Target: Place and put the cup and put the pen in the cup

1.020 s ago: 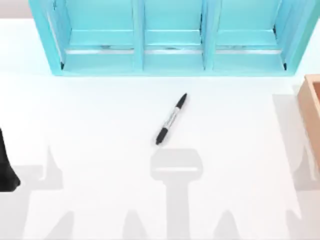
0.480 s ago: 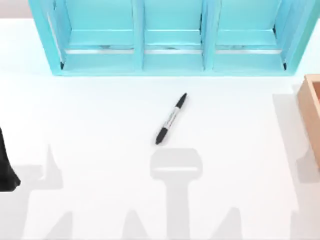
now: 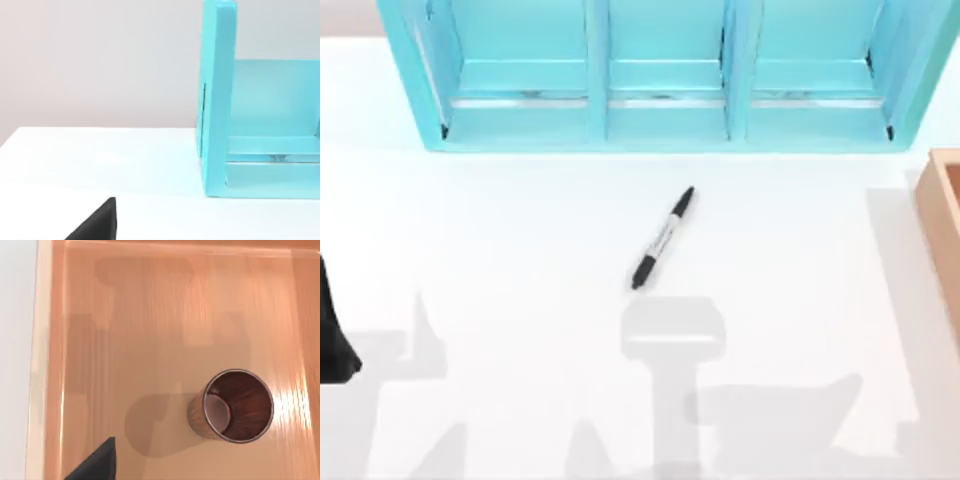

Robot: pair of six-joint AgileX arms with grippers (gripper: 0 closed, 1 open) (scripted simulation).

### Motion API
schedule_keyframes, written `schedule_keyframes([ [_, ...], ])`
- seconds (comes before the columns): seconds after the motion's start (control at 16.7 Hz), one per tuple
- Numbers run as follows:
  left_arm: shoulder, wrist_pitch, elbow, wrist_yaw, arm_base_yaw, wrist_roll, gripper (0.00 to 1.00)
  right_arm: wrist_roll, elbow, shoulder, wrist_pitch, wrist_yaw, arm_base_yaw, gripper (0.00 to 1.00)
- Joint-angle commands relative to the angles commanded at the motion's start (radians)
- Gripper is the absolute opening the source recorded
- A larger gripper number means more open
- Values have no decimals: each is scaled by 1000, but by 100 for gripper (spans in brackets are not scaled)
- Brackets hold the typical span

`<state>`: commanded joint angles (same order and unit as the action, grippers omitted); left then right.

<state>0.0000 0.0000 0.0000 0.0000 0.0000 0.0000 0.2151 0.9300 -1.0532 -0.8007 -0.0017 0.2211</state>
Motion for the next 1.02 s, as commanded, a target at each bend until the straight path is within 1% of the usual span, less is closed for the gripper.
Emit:
schedule_keyframes([
  [0.24, 0, 0, 0, 0, 0, 0, 100, 70, 318, -369, -262, 0, 73, 100],
  [0.48, 0, 0, 0, 0, 0, 0, 100, 121, 549, -640, -454, 1, 127, 100],
  [0.66, 0, 0, 0, 0, 0, 0, 100, 141, 635, -742, -529, 1, 149, 100],
  [1.02, 0, 0, 0, 0, 0, 0, 100, 143, 644, -754, -538, 2, 147, 100],
])
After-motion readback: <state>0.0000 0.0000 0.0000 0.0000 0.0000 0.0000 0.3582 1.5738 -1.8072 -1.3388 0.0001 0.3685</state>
